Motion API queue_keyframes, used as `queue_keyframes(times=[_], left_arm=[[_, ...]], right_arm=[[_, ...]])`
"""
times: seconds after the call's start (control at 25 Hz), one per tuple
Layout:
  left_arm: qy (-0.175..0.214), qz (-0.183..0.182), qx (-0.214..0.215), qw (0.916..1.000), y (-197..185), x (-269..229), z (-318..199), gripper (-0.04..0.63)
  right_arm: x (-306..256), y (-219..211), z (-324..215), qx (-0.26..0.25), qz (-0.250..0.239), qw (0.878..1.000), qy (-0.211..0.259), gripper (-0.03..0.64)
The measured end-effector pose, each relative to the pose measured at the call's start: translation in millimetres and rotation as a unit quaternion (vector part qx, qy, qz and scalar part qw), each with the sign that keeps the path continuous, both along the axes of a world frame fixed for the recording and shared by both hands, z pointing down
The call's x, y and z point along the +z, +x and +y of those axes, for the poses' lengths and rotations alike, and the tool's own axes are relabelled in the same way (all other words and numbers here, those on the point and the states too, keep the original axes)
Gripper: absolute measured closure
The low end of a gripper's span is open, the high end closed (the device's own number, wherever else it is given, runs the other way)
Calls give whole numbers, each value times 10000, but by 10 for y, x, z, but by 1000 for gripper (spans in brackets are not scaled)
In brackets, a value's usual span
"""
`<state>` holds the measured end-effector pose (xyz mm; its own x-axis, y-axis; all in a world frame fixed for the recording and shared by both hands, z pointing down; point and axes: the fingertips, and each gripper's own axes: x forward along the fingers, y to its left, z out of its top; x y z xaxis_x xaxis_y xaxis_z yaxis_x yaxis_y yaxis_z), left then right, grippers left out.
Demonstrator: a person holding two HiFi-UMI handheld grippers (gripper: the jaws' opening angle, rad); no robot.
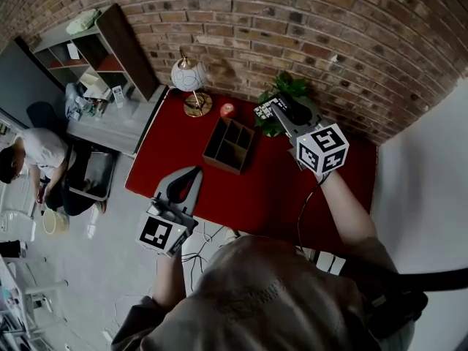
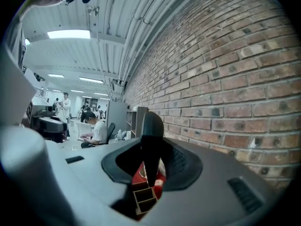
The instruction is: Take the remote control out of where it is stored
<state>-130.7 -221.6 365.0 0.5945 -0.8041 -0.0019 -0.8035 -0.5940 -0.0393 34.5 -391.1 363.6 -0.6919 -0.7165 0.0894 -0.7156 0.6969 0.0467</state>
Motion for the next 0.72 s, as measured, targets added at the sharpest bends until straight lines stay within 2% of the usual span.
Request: queue_keyframes(times=[0.28,0.36,0.56,0.72], left_arm=[[1,-121,34,9999,30,-39,-100,597],[13,-133,37,9999,40,-45,-119,597],[3,-195,-77,9998,-15,-90,-148,597],[238,-141,-98,9996,-58,-253,-172,597]], right_arm=[[-396,266,186,186,-66,9981,585,502],[-496,322,257,145,-365,9975,594,502],[-712,406,458,-121,-1570,9874,167,502],[-790,409,597,-359,-1863,9816,192,502]])
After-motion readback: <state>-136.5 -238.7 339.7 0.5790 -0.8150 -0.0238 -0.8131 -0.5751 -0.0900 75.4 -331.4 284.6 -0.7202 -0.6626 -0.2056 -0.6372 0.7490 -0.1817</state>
